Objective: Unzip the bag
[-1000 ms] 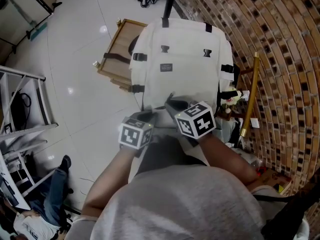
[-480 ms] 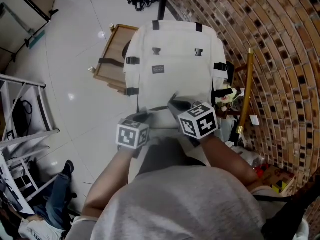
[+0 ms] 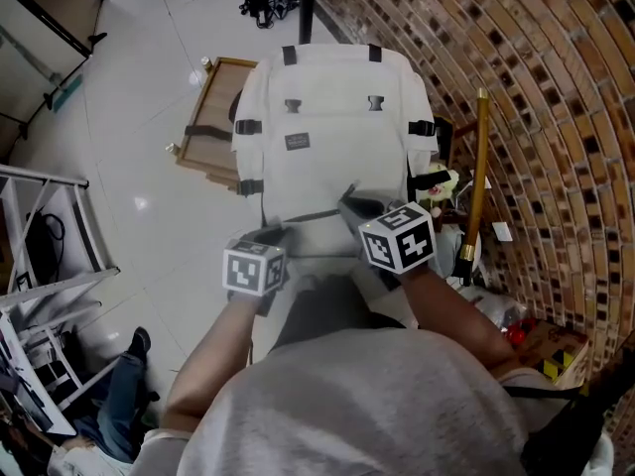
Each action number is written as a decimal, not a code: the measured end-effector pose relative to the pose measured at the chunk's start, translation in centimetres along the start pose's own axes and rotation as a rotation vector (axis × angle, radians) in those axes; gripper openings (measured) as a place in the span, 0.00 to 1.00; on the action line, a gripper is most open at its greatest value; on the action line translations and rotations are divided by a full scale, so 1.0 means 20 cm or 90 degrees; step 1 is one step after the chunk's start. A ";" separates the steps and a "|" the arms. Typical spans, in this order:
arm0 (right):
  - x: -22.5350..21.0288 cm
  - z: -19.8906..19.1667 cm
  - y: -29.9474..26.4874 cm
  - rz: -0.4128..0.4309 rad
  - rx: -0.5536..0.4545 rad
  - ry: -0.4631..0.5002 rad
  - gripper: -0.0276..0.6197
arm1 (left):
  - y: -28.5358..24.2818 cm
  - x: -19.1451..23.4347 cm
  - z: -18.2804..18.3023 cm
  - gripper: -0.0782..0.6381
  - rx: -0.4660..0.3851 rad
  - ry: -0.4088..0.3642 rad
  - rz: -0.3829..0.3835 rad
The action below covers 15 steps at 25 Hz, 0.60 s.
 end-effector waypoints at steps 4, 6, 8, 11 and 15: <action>-0.02 -0.01 0.03 -0.007 -0.005 -0.007 0.07 | 0.00 0.00 0.00 0.14 0.000 -0.001 0.003; -0.03 -0.01 0.04 -0.010 -0.008 -0.009 0.07 | 0.00 0.00 0.00 0.14 0.000 0.000 0.005; -0.04 -0.02 0.05 -0.015 -0.012 -0.011 0.07 | 0.00 0.00 0.00 0.14 0.000 0.000 0.007; -0.07 -0.02 0.08 -0.026 -0.018 -0.018 0.07 | -0.01 0.00 0.00 0.14 -0.001 0.001 0.009; -0.11 -0.04 0.12 -0.042 -0.023 -0.030 0.07 | -0.01 0.00 -0.01 0.14 -0.003 0.002 0.018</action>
Point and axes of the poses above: the fingertips, and each gripper's own axes: y backward along the fingers, x to its left, z out of its top, the point moved 10 cm from there along y, backward along the fingers, and after that the axes turned 6 degrees about y, right-handed, at the moved point
